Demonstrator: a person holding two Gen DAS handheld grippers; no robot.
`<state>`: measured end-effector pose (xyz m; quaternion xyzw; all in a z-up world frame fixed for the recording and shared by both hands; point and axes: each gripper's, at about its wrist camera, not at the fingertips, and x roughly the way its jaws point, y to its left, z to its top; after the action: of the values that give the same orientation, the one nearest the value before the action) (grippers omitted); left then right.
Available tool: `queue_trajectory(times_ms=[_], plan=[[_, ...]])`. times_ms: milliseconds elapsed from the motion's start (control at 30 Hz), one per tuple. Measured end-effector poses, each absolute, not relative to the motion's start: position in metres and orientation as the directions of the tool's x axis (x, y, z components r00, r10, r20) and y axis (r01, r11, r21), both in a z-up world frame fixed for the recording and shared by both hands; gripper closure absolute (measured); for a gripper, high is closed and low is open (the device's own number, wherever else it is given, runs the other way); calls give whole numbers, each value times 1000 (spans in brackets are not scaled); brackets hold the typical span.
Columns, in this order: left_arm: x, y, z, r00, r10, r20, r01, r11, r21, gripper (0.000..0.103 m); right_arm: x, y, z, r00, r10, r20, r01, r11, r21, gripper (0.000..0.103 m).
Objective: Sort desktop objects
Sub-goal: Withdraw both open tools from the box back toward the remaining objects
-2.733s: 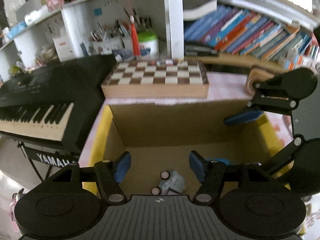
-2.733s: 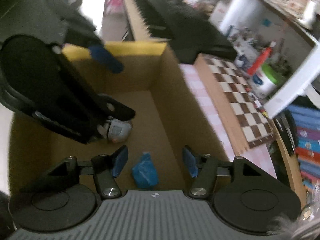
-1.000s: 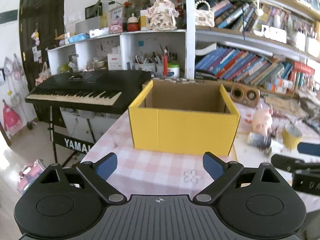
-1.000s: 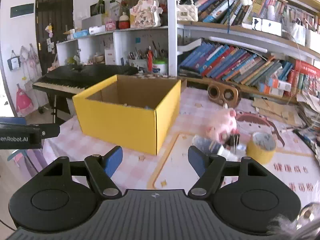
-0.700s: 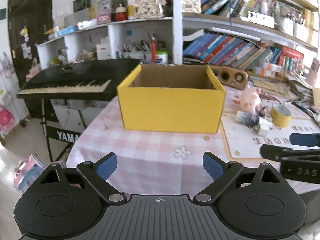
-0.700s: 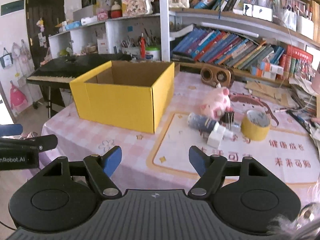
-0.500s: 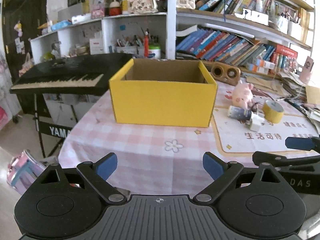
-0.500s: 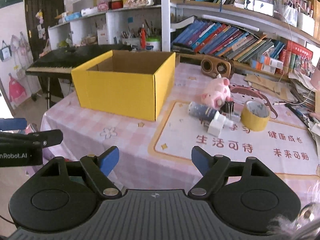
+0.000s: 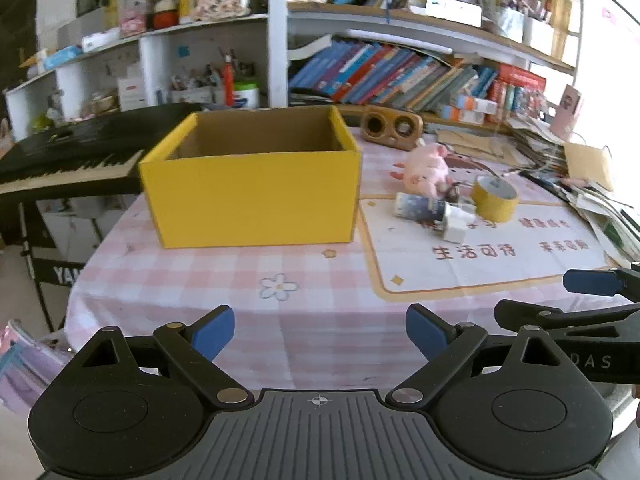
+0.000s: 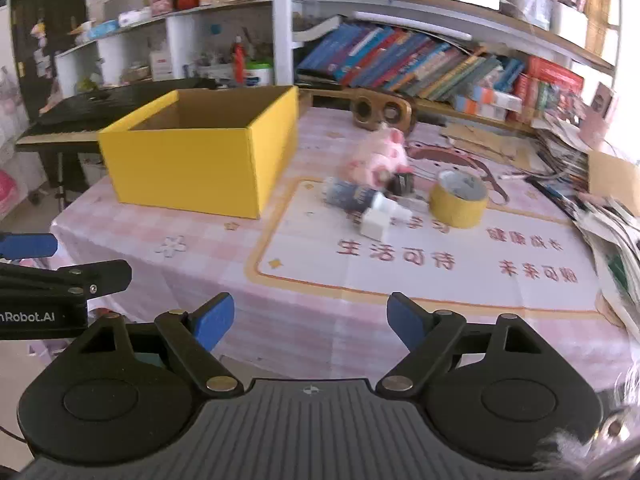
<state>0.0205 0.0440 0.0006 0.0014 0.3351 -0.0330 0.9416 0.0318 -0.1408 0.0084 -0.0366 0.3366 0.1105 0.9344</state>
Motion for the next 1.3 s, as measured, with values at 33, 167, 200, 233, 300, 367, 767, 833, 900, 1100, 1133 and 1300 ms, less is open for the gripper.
queue_trajectory(times_ms=[33, 167, 200, 233, 300, 367, 767, 833, 900, 1100, 1133, 1300], plan=[[22, 41, 0, 771, -68, -633, 72, 997, -20, 8, 32, -144, 8, 749, 174, -639, -221, 975, 7, 20], [30, 29, -2, 763, -98, -639, 111, 994, -20, 8, 33, -159, 4, 747, 139, -650, -174, 985, 11, 20], [31, 25, -2, 761, -104, -641, 119, 993, -21, 8, 34, -162, 4, 747, 133, -652, -165, 986, 12, 20], [34, 21, -3, 758, -111, -643, 126, 992, -22, 8, 35, -166, 3, 746, 126, -654, -156, 988, 13, 20], [38, 13, -3, 752, -124, -647, 143, 990, -24, 8, 36, -174, 2, 744, 112, -658, -139, 990, 11, 20], [43, 5, -4, 748, -133, -651, 158, 987, -20, 8, 39, -183, 2, 744, 98, -660, -120, 993, 12, 19], [75, -37, -9, 721, -146, -677, 170, 985, -31, 8, 69, -227, -2, 719, 72, -691, -87, 996, 14, 17], [81, -43, -11, 716, -146, -683, 170, 985, -33, 8, 75, -234, -3, 713, 73, -697, -90, 996, 13, 17], [87, -51, -12, 710, -146, -689, 170, 985, -33, 8, 81, -240, -5, 708, 74, -703, -91, 996, 14, 17], [105, -76, -18, 688, -148, -710, 177, 984, -34, 8, 101, -264, -11, 685, 79, -724, -96, 995, 19, 17], [108, -80, -19, 686, -148, -713, 178, 984, -33, 8, 105, -268, -11, 682, 80, -727, -96, 995, 19, 17], [124, -102, -22, 677, -141, -722, 175, 984, -28, 8, 123, -290, -15, 672, 86, -736, -96, 995, 29, 17]])
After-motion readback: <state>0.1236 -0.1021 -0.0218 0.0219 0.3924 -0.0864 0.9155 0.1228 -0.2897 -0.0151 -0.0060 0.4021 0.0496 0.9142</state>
